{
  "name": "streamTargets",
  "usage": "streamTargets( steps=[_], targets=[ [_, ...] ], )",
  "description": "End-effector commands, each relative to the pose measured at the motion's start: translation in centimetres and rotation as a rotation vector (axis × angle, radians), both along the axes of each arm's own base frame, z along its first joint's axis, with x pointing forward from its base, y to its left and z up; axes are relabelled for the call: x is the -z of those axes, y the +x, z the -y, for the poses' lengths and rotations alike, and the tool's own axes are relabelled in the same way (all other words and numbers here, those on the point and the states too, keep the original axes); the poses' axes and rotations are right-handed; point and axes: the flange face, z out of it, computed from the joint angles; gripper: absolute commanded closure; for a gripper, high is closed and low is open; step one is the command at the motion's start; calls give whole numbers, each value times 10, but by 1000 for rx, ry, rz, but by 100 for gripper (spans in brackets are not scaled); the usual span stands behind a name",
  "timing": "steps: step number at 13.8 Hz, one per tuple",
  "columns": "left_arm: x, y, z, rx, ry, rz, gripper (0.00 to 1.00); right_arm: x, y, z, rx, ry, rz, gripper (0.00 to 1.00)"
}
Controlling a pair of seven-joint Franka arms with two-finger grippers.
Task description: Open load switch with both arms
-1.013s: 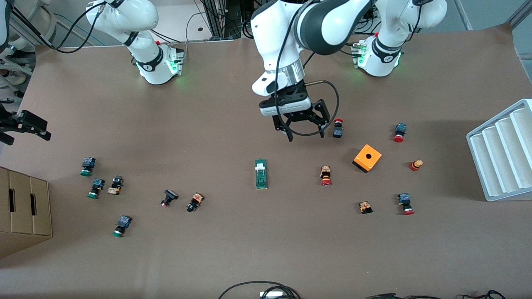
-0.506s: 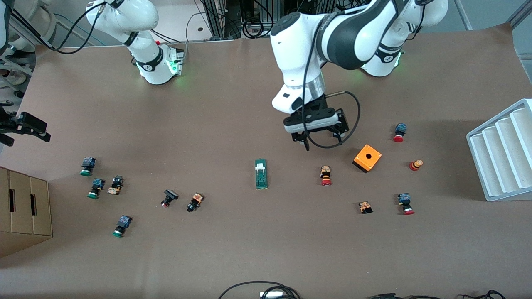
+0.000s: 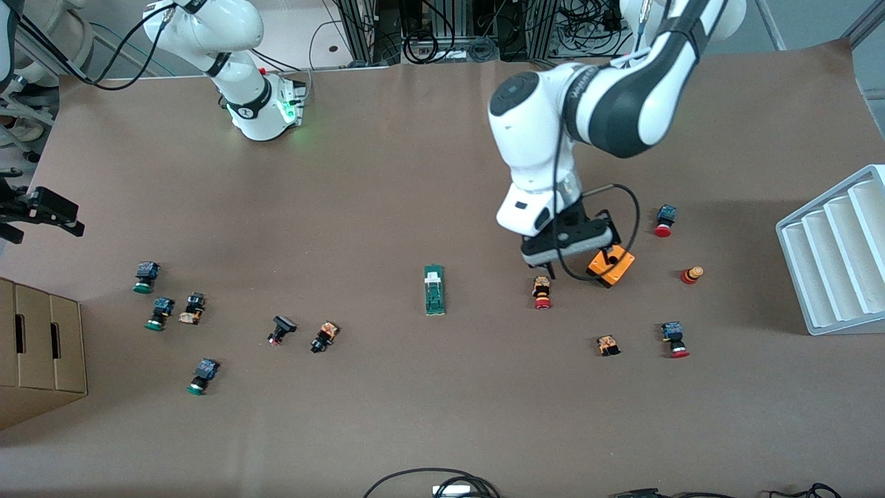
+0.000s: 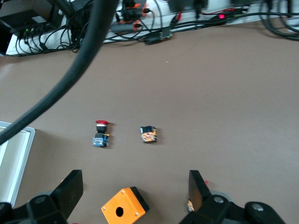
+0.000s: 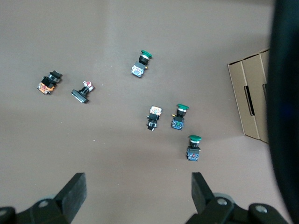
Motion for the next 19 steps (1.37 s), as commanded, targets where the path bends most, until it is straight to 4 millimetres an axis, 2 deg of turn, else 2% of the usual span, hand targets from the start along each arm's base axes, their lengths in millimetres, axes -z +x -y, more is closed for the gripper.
streamTargets(
  steps=[1, 3, 5, 8, 11, 14, 16, 18, 19],
  targets=[
    [-10, 15, -22, -8, -9, -18, 0, -5, 2, -1, 1, 21, 21, 0],
    [-20, 23, -39, -13, -39, -48, 0, -4, 2, -1, 1, 21, 19, 0],
    [-39, 35, -52, -41, -83, -36, 0, -4, 2, -1, 1, 21, 19, 0],
    [-59, 51, -98, -139, -167, -48, 0, -4, 2, -2, 1, 21, 19, 0],
    [-70, 53, -113, -25, -149, -97, 0, -4, 2, -2, 1, 21, 19, 0],
    [-80, 57, -137, -38, -172, -104, 0, -4, 2, -1, 3, 21, 19, 0],
    [-86, 63, -167, -78, -222, -118, 0, -4, 2, -2, 1, 21, 19, 0],
    [-96, 63, -182, -93, -283, -128, 0, -4, 2, -2, 1, 21, 19, 0],
    [-101, 65, -196, -111, -299, -123, 0, -4, 2, -2, 1, 21, 19, 0]
  ],
)
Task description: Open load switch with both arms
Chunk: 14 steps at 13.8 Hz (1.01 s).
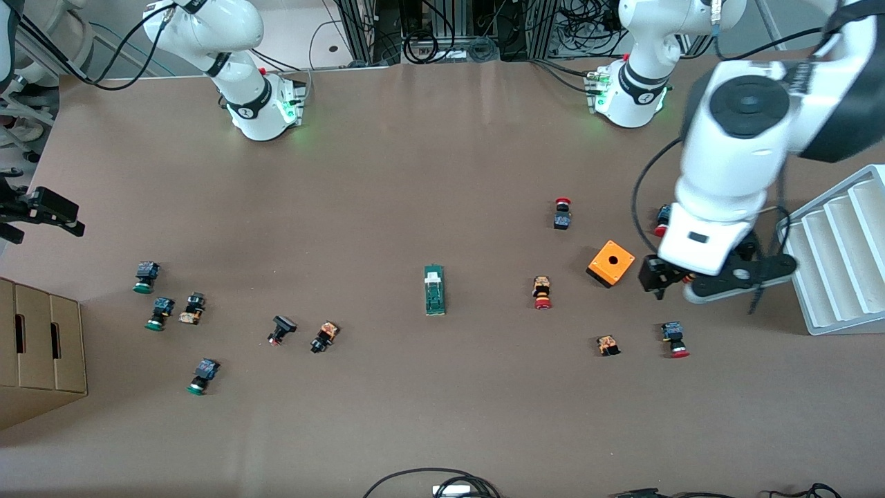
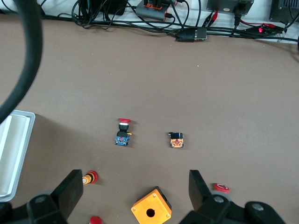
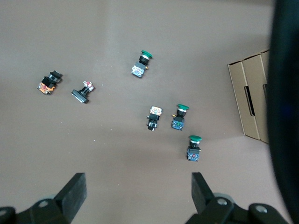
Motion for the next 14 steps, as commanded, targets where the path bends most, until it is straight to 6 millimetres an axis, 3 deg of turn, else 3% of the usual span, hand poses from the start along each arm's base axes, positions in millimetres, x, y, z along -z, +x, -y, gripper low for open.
streamTargets(
  steps=[1, 6, 8, 12, 14],
  targets=[
    [-19, -3, -29, 1, -44, -7, 0, -4, 2, 0, 4, 21, 19, 0],
    [-38, -2, -113, 24, -129, -46, 0, -4, 2, 0, 4, 21, 19, 0],
    [-42, -10, -132, -19, -149, -95, 0, -4, 2, 0, 4, 21, 19, 0],
    [-58, -24, -152, -67, -176, -193, 0, -4, 2, 0, 4, 21, 19, 0],
    [-56, -24, -197, -129, -255, -193, 0, -4, 2, 0, 4, 21, 19, 0]
  ],
)
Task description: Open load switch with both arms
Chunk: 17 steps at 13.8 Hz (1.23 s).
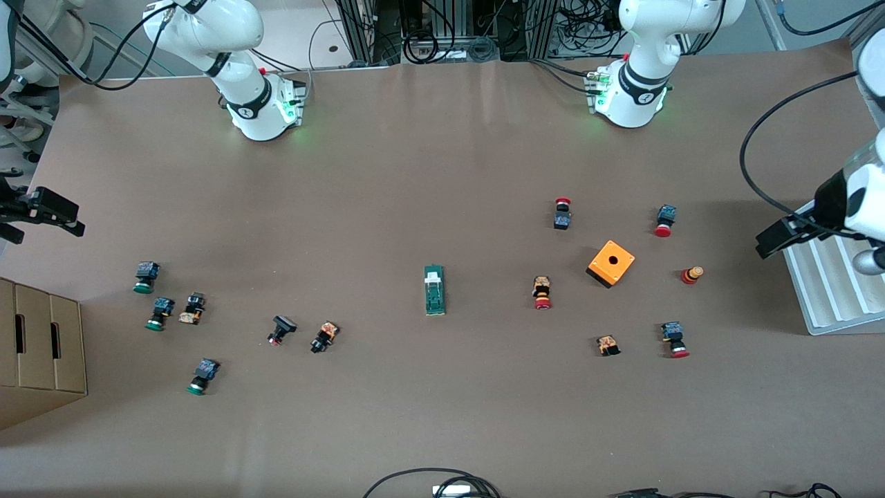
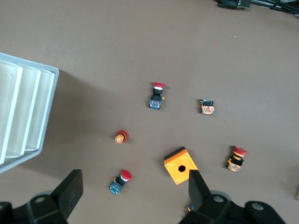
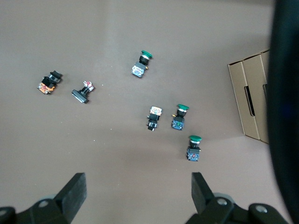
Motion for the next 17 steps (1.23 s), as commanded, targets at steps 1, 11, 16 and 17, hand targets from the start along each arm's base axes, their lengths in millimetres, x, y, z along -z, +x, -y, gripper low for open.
streamTargets(
  steps=[1, 11, 16, 17],
  targets=[
    [-2, -4, -51, 4, -84, -7, 0, -4, 2, -1, 4, 21, 18, 0],
    [-5, -3, -58, 41, -76, -34, 0, -4, 2, -1, 4, 21, 18, 0],
    [-4, -3, -58, 42, -76, -36, 0, -4, 2, -1, 2, 21, 18, 0],
    [-2, -3, -58, 42, -77, -39, 0, -4, 2, -2, 1, 21, 18, 0]
  ],
)
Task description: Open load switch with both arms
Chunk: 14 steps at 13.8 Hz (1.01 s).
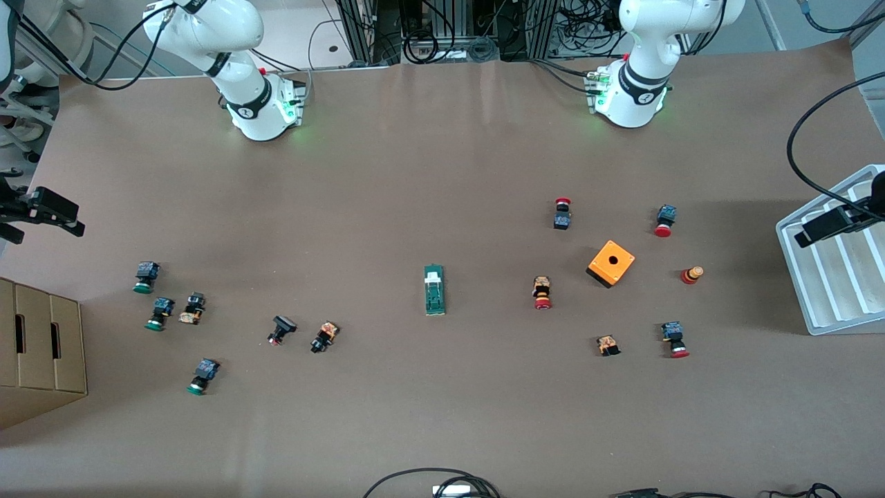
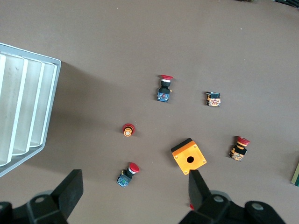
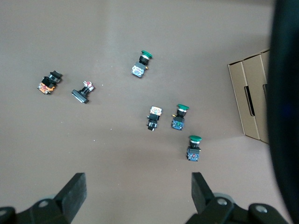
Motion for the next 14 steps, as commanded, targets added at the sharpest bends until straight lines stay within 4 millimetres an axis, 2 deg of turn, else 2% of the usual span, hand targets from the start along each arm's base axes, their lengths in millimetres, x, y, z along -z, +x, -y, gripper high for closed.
streamTargets(
  steps=[1, 5, 8, 11, 14],
  targets=[
    [-3, 3, 2, 10, -14, -10, 0, -4, 2, -1, 2, 21, 18, 0],
    [-4, 5, 3, 10, -15, -7, 0, -3, 1, 5, 13, 22, 14, 0],
    [-15, 1, 3, 12, -14, 4, 0, -1, 1, 4, 11, 23, 8, 0],
    [-27, -12, 17, 51, -22, -24, 0, -2, 1, 5, 13, 22, 9, 0],
    [-34, -16, 27, 68, -20, -14, 0, -2, 1, 5, 12, 23, 16, 0]
  ],
)
